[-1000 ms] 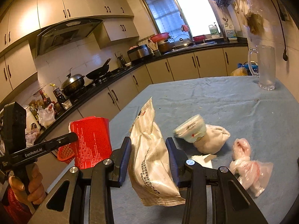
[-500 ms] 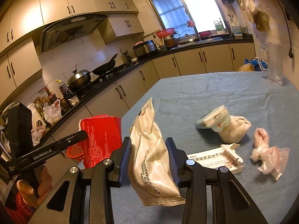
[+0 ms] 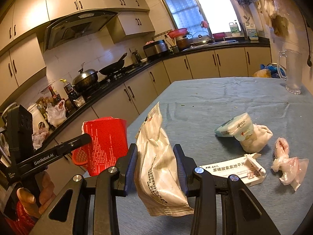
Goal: Collect trash
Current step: 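Carry the red packet and white bag over the red basket and open both tools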
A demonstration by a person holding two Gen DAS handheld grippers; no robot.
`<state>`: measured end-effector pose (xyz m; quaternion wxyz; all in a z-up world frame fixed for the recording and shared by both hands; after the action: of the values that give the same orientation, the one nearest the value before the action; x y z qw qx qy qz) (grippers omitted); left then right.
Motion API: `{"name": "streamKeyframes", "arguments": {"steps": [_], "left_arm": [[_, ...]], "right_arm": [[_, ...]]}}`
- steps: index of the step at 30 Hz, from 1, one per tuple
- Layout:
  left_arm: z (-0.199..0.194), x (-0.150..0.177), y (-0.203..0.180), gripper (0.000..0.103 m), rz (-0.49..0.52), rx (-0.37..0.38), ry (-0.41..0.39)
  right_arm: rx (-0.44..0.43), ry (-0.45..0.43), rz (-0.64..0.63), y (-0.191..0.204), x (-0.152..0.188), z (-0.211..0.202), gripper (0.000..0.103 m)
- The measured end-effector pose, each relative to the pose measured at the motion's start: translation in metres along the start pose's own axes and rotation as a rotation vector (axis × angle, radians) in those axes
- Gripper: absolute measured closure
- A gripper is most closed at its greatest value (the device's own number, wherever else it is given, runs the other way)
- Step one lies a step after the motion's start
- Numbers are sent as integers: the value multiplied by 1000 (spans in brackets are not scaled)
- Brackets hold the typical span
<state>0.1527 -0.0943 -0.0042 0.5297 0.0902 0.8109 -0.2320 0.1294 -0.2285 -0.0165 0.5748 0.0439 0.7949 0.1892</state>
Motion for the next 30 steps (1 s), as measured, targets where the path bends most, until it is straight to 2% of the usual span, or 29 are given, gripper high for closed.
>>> {"name": "streamKeyframes", "arguments": {"steps": [7,16,30], "left_arm": [[-8,-12,17,96,-13,-22,-29],[-24,-31,57,96,-46,-74,-78],[-58,-56,172,96,-147,-238,-148]], "right_arm": [[-21,15,-5,10,-3,11,62],[-73,42,-23,44,-6,34,62],[-184,114,-59,129,-3,94,62]]}}
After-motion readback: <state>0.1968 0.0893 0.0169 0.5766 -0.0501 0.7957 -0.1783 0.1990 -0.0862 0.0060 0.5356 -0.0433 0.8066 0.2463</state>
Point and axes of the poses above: each gripper's, at about its wrist camera, not at the fingertips, and z roughly the way its jaws point, y to its left, x to its underside, the point moved 9 cm from there along z, roughly the way its jaws point, and after that the axes turned 14 degrees about -y, right-handed, at the moved point
